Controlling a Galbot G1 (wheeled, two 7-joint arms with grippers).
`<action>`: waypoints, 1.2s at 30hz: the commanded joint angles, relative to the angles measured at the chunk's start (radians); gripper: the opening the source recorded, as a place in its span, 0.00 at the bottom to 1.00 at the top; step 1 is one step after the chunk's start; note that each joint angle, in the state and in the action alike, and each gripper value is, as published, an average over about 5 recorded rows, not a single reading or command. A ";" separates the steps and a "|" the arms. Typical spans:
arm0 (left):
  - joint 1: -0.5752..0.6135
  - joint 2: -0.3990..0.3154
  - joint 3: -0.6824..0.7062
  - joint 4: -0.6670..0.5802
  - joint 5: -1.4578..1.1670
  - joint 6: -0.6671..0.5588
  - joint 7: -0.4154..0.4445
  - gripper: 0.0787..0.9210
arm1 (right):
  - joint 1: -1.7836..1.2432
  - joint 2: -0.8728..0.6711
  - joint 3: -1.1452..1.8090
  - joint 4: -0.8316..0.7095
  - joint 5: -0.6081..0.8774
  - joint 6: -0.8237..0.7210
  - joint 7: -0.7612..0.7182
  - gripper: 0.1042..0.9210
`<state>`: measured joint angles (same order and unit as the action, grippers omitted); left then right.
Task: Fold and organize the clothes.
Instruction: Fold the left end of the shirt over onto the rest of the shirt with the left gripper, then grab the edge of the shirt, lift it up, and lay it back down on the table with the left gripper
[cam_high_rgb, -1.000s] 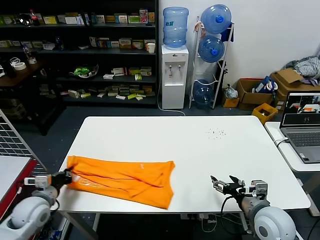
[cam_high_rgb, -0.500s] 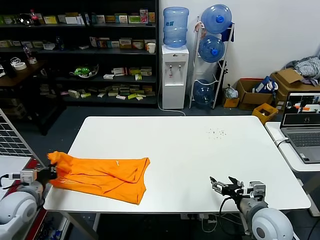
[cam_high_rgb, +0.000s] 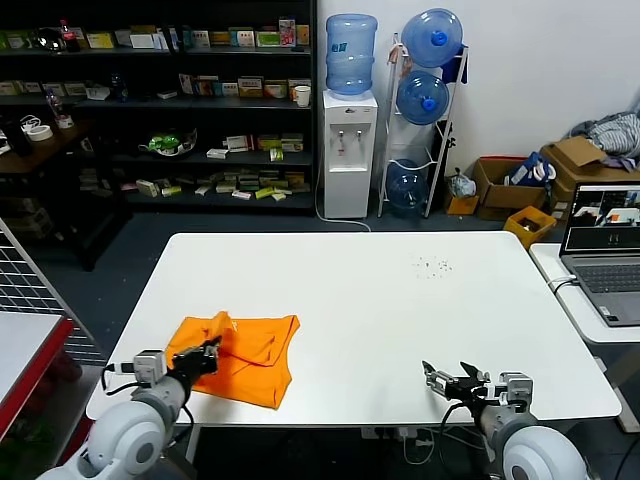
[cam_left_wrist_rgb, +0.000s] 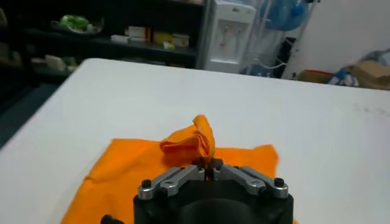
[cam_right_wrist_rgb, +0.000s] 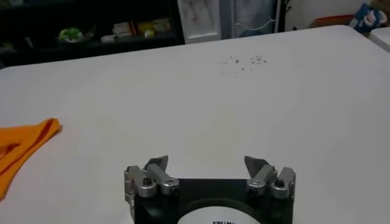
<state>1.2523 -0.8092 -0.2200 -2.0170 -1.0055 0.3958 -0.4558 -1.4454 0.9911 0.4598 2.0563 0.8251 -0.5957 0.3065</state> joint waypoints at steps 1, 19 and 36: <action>-0.066 -0.112 0.138 -0.057 0.018 0.024 -0.039 0.06 | -0.015 0.008 0.002 0.001 -0.005 -0.001 0.001 0.88; -0.033 -0.077 0.074 -0.087 0.031 0.024 0.003 0.39 | -0.002 0.003 -0.015 -0.005 -0.001 0.001 -0.003 0.88; -0.037 0.219 -0.139 0.408 -0.025 -0.019 0.460 0.88 | -0.004 0.007 -0.015 -0.003 0.001 0.006 -0.014 0.88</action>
<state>1.2373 -0.7331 -0.2788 -1.9152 -1.0101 0.3945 -0.2901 -1.4492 0.9969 0.4448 2.0545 0.8260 -0.5908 0.2938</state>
